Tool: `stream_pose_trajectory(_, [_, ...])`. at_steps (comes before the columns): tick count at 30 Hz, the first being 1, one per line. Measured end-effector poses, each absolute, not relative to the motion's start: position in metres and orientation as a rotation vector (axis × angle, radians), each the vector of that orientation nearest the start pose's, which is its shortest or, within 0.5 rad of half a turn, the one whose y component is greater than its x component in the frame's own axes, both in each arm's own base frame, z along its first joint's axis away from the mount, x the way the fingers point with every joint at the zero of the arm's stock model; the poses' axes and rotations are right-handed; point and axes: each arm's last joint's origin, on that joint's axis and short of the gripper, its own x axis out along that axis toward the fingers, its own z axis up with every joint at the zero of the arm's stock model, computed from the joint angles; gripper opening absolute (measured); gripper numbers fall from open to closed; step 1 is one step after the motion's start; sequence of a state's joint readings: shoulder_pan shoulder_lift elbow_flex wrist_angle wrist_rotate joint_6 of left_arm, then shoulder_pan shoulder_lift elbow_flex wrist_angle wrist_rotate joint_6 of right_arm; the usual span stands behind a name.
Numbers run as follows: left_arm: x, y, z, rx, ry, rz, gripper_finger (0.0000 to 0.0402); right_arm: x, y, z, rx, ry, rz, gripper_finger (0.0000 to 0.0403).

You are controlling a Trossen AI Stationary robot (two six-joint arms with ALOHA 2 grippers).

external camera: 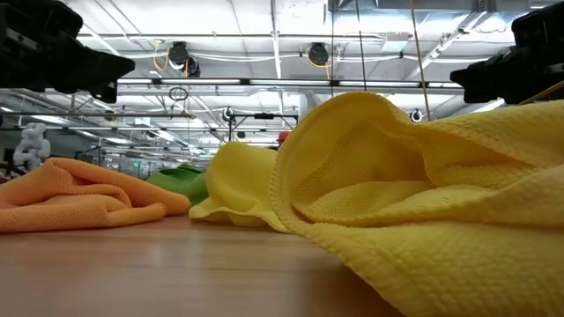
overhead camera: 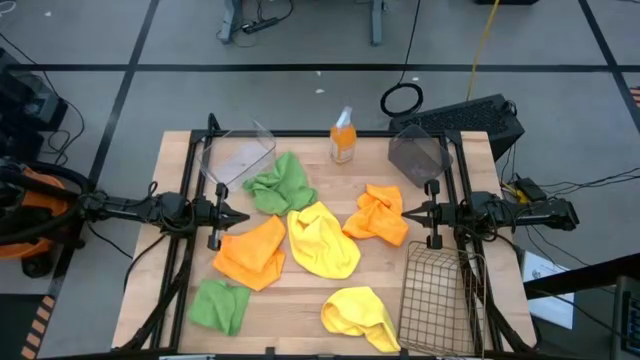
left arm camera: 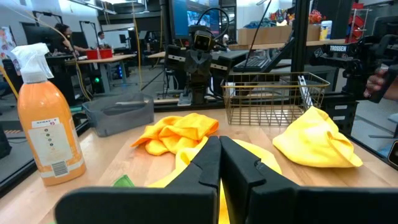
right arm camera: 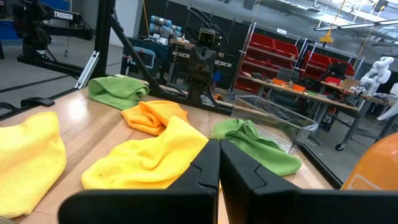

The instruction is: Sort microfiber towel by color & place in baskets

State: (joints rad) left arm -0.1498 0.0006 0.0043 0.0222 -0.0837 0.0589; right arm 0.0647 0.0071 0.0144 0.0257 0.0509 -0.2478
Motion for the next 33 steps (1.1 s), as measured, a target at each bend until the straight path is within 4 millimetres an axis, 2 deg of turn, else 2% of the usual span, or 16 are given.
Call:
stream_pose_trajectory(10, [0.0966, -0.0122, 0.1670, 0.056, -0.027, -0.066, 0.0008, 0.0971, 0.0048, 0.1706, -0.242, -0.038, 0.009, 0.0002])
stream_pose_trajectory(16, [0.0966, -0.0122, 0.1671, 0.056, -0.028, -0.066, 0.0008, 0.0971, 0.0048, 0.1708, -0.116, -0.038, 0.011, 0.0002])
stream_pose_trajectory(28, [0.0966, -0.0120, 0.1680, 0.055, -0.037, -0.062, 0.0008, 0.0971, 0.0047, 0.1709, -0.039, -0.040, 0.009, 0.0001])
stream_pose_trajectory(33, [0.0966, -0.0121, 0.1683, 0.054, -0.041, -0.062, 0.0008, 0.0954, 0.0037, 0.1797, -0.041, -0.055, -0.023, 0.0001])
